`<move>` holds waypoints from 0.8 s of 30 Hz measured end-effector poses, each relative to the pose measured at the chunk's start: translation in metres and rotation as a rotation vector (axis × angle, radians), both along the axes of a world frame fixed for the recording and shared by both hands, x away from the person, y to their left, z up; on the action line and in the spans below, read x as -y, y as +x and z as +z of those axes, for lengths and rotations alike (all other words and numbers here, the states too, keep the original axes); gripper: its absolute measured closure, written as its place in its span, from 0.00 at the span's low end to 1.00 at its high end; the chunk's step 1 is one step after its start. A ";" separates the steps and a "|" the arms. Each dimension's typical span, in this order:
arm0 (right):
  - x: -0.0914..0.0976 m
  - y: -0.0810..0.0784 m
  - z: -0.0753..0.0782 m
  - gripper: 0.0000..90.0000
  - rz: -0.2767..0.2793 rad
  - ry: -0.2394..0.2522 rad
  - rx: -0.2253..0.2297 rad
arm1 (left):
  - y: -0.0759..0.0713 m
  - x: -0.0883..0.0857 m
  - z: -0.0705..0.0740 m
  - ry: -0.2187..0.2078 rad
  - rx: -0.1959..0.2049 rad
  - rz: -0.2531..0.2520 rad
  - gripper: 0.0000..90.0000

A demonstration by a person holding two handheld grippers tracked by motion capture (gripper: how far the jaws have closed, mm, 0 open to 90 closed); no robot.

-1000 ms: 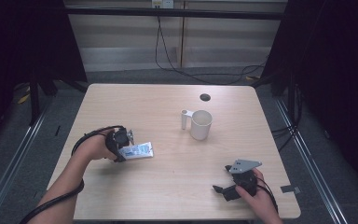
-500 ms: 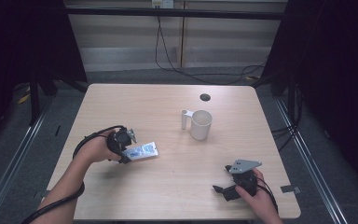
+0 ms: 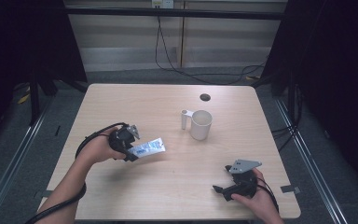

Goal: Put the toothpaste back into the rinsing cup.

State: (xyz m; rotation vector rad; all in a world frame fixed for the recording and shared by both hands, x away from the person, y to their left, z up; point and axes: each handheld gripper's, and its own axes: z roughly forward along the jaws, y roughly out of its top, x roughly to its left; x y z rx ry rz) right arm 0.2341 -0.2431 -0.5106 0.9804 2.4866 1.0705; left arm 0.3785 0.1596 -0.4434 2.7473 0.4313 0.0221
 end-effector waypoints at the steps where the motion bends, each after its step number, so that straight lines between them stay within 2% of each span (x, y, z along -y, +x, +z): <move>1: 0.000 0.000 0.000 0.10 0.000 0.000 0.000 | 0.000 0.000 0.000 0.000 0.000 0.000 0.62; 4: 0.000 -0.001 0.000 0.11 -0.012 -0.001 0.001 | -0.001 0.003 0.004 -0.047 -0.002 0.010 0.62; 7: 0.000 -0.002 0.000 0.11 -0.018 -0.001 0.000 | -0.003 0.006 0.005 -0.056 0.000 0.002 0.62; 8: -0.001 -0.002 0.000 0.12 -0.026 0.001 0.000 | -0.005 0.009 0.007 -0.063 0.011 -0.005 0.62; 9: -0.001 -0.002 0.000 0.12 -0.035 0.003 0.000 | -0.005 0.010 0.007 -0.072 0.002 -0.006 0.62; 14: 0.001 -0.001 0.001 0.16 -0.034 0.009 0.004 | -0.008 0.016 0.009 -0.105 0.004 -0.010 0.62; 18: 0.004 0.003 0.003 0.17 -0.046 0.056 -0.020 | -0.013 0.025 0.011 -0.142 0.010 -0.030 0.62; 20: 0.004 0.004 0.004 0.17 -0.047 0.070 -0.017 | -0.014 0.027 0.011 -0.156 0.013 -0.027 0.62; 21: 0.003 0.005 0.008 0.17 -0.045 0.118 -0.019 | -0.015 0.030 0.010 -0.183 0.023 -0.026 0.62; 24: 0.000 0.006 0.012 0.17 -0.056 0.193 -0.022 | -0.017 0.034 0.011 -0.206 0.029 -0.032 0.62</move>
